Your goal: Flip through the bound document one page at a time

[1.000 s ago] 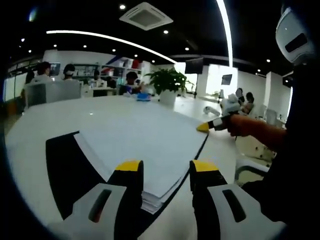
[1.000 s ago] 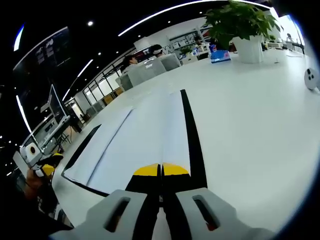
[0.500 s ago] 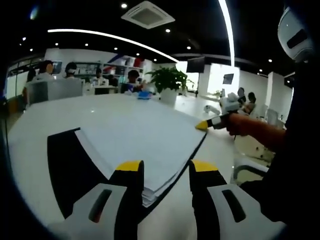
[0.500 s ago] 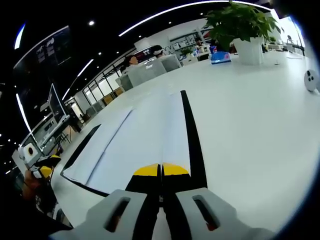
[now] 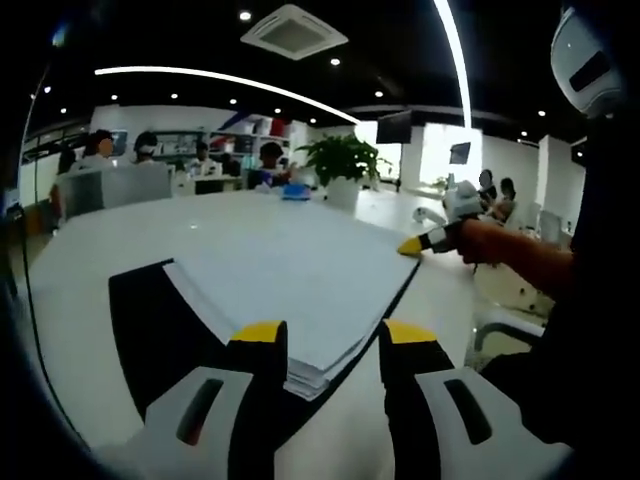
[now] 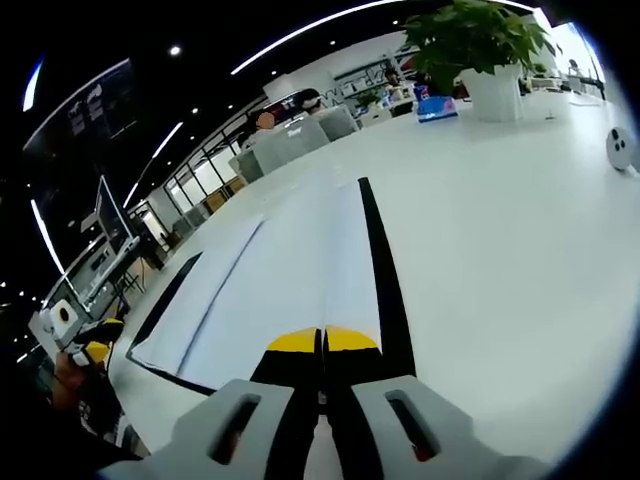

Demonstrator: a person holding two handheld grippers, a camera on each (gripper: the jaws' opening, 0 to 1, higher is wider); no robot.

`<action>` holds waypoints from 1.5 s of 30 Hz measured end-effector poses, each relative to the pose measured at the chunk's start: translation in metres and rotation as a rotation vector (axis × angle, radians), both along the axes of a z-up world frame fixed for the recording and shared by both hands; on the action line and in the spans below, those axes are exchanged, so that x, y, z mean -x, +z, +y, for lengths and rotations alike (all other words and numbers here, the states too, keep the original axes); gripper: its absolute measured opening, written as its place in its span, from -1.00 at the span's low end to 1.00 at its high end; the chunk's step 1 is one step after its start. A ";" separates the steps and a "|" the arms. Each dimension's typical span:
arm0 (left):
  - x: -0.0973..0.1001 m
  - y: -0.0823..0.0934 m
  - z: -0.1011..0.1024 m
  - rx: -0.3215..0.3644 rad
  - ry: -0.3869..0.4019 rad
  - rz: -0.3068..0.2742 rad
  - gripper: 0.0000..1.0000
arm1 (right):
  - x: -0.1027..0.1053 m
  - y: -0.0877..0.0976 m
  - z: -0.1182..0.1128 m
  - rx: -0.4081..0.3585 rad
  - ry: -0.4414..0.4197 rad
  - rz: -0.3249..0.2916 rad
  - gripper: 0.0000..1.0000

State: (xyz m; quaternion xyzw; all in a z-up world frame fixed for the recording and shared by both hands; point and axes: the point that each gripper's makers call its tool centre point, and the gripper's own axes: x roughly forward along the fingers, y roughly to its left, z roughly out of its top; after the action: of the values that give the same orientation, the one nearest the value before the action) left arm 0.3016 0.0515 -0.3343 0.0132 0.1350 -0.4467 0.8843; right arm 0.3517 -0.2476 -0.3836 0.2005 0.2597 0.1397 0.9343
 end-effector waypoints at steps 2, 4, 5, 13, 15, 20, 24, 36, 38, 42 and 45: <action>-0.002 -0.001 0.003 0.000 0.009 0.005 -0.23 | 0.000 0.000 0.001 -0.009 -0.007 0.004 -0.97; -0.004 -0.001 0.005 0.004 0.015 0.007 -0.23 | 0.001 0.000 0.001 -0.014 -0.010 0.005 -0.97; -0.004 -0.001 0.005 0.006 0.017 0.007 -0.23 | 0.001 0.001 0.001 -0.014 -0.010 0.005 -0.97; -0.008 0.001 0.011 0.005 0.027 0.001 -0.24 | 0.002 0.004 0.001 0.003 -0.023 -0.018 -0.97; -0.009 0.000 0.012 0.005 0.030 0.003 -0.24 | 0.002 0.006 0.001 0.001 -0.023 -0.024 -0.97; -0.011 -0.001 0.013 0.001 0.042 -0.007 -0.29 | 0.004 0.011 0.003 -0.018 -0.027 -0.024 -0.97; -0.012 0.004 0.012 0.019 0.042 -0.016 -0.30 | 0.004 0.018 0.004 -0.014 -0.026 -0.045 -0.97; -0.014 0.001 0.011 0.043 0.037 0.007 -0.29 | 0.003 0.037 0.010 -0.002 -0.029 -0.113 -0.97; -0.014 0.002 0.011 0.049 0.039 0.006 -0.29 | 0.003 0.039 0.010 0.013 -0.025 -0.123 -0.97; -0.016 0.001 0.011 0.043 0.041 0.005 -0.29 | 0.003 0.045 0.012 0.041 -0.005 -0.158 -0.97; -0.016 0.002 0.011 0.057 0.044 0.010 -0.29 | 0.002 0.048 0.012 0.052 0.012 -0.184 -0.98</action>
State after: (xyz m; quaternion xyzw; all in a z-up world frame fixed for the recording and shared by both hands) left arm 0.3174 0.0621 -0.3323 -0.0173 0.1271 -0.4310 0.8932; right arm 0.3493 -0.2360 -0.3353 0.1612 0.1776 0.1564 0.9581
